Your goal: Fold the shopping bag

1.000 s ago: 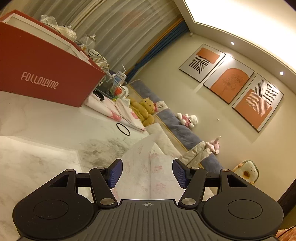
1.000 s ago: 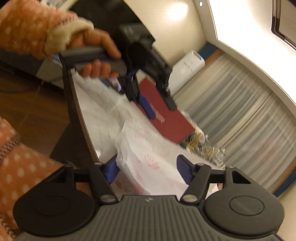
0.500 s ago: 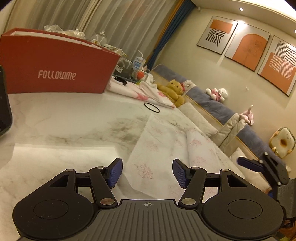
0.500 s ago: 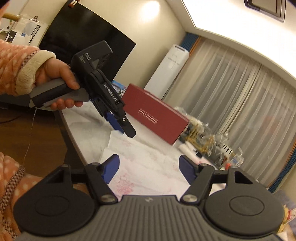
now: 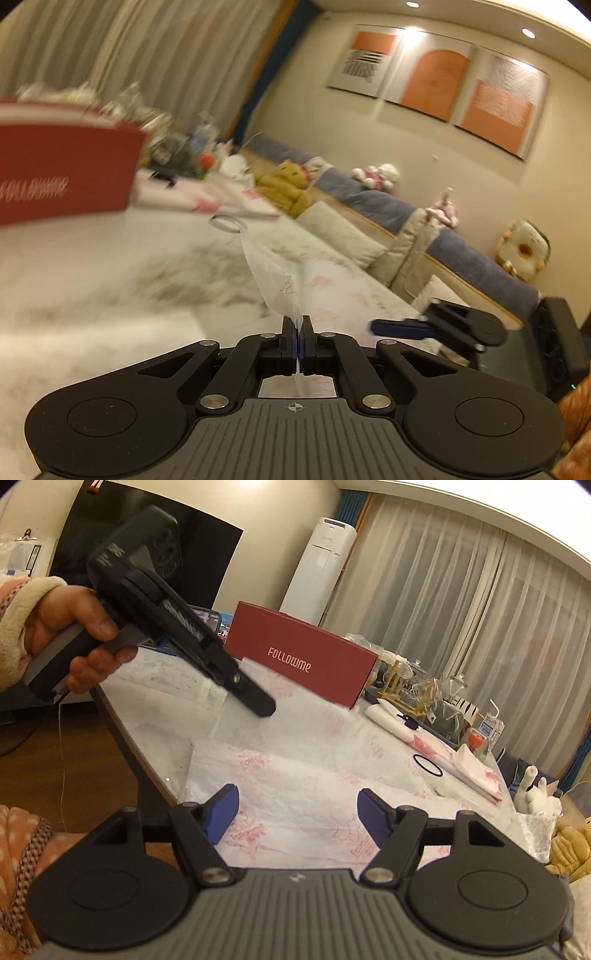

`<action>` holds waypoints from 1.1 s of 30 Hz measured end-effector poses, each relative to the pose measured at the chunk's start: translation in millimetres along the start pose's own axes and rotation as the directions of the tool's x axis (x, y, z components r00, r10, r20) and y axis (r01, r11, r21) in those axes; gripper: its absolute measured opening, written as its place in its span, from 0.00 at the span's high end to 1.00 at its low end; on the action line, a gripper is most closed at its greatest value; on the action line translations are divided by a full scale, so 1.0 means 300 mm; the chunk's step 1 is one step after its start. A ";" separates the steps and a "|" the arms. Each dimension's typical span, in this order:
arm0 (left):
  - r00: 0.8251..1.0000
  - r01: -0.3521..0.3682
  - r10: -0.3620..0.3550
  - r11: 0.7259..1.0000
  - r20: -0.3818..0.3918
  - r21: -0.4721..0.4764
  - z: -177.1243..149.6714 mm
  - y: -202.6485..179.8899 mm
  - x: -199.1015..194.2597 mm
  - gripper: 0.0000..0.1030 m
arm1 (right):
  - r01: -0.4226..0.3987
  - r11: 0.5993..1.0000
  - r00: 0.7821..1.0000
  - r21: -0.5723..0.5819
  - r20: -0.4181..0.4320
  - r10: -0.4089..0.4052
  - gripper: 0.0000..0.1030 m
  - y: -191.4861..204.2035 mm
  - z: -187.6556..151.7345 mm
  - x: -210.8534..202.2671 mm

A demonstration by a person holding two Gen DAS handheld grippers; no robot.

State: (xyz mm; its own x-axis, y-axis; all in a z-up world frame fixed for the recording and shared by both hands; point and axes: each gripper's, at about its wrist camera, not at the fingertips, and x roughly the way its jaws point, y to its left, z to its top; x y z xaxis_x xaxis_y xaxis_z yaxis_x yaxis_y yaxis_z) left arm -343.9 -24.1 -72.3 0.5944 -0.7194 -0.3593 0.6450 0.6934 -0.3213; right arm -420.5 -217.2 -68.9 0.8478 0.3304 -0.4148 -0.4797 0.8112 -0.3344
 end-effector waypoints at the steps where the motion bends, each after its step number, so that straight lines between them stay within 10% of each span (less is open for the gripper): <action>1: 1.000 0.001 -0.001 0.998 -0.011 0.064 0.006 -0.034 -0.003 0.98 | 0.000 1.000 1.000 0.003 0.000 0.000 0.30 0.003 -0.006 0.003; 15: 0.940 0.237 -0.174 0.952 -0.295 0.193 -0.044 -0.088 0.057 0.98 | -0.050 0.999 0.995 0.018 -0.086 0.051 0.30 -0.065 -0.023 -0.064; 25: 0.936 0.245 -0.142 0.919 -0.322 0.308 -0.037 -0.151 0.054 0.98 | -0.072 0.938 0.997 0.340 0.062 0.054 0.50 -0.291 0.023 -0.167; 33: 0.950 0.187 -0.061 0.897 -0.307 0.402 -0.042 -0.200 0.004 0.98 | -0.108 0.964 0.983 0.244 -0.116 0.139 0.56 -0.217 0.012 0.065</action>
State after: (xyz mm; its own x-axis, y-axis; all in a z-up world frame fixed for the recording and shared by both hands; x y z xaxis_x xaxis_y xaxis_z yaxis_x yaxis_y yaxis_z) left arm -387.9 -65.9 -64.5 0.3780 -0.7129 -0.5906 0.8823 0.4707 -0.0035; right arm -371.9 -261.9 -52.1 0.7407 0.3821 -0.5526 -0.4987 0.8638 -0.0713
